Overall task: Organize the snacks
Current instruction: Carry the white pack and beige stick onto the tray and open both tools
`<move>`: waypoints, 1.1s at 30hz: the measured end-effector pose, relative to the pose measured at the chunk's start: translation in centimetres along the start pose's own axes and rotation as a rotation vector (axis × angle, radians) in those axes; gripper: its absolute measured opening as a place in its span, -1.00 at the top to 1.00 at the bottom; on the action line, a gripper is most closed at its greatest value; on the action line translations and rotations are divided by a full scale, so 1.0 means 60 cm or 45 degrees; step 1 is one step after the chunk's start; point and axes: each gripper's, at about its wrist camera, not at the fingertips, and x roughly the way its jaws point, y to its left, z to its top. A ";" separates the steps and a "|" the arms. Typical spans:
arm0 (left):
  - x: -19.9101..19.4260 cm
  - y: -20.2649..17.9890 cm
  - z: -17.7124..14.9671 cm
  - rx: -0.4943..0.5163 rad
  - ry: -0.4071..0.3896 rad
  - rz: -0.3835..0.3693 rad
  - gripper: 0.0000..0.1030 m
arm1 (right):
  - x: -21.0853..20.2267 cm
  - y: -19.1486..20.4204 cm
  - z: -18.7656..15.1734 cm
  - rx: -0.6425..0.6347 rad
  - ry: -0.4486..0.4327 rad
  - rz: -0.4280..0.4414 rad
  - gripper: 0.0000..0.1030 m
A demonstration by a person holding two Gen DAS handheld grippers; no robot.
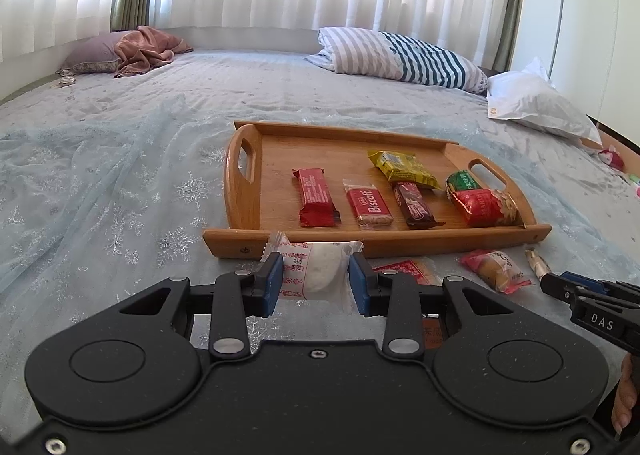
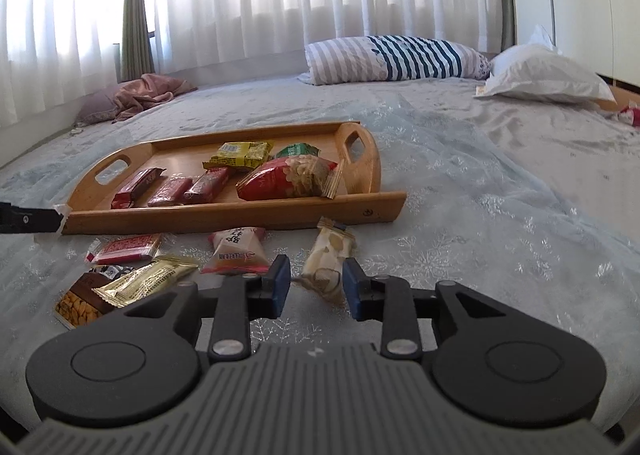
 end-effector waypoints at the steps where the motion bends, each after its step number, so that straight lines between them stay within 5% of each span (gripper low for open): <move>1: 0.001 0.000 0.000 0.000 0.002 0.001 0.34 | 0.001 -0.002 0.000 0.020 0.001 -0.007 -0.03; 10: 0.008 -0.001 0.002 0.000 0.003 0.007 0.34 | 0.030 0.007 0.016 0.039 0.039 -0.074 -0.07; 11: 0.009 -0.001 0.003 0.000 0.002 0.009 0.34 | 0.036 0.009 0.017 0.033 0.054 -0.083 -0.02; 12: 0.011 -0.001 0.005 0.001 0.001 0.010 0.34 | 0.041 0.011 0.016 0.029 0.070 -0.083 0.38; 13: 0.011 -0.001 0.007 0.001 -0.002 0.011 0.34 | 0.044 0.012 0.015 0.029 0.083 -0.090 0.50; 23: 0.032 0.015 0.057 -0.005 -0.031 0.009 0.35 | 0.021 0.014 0.035 0.014 -0.005 -0.110 0.49; 33: 0.090 0.027 0.147 -0.014 -0.055 -0.015 0.36 | 0.054 -0.003 0.131 0.045 -0.076 -0.046 0.49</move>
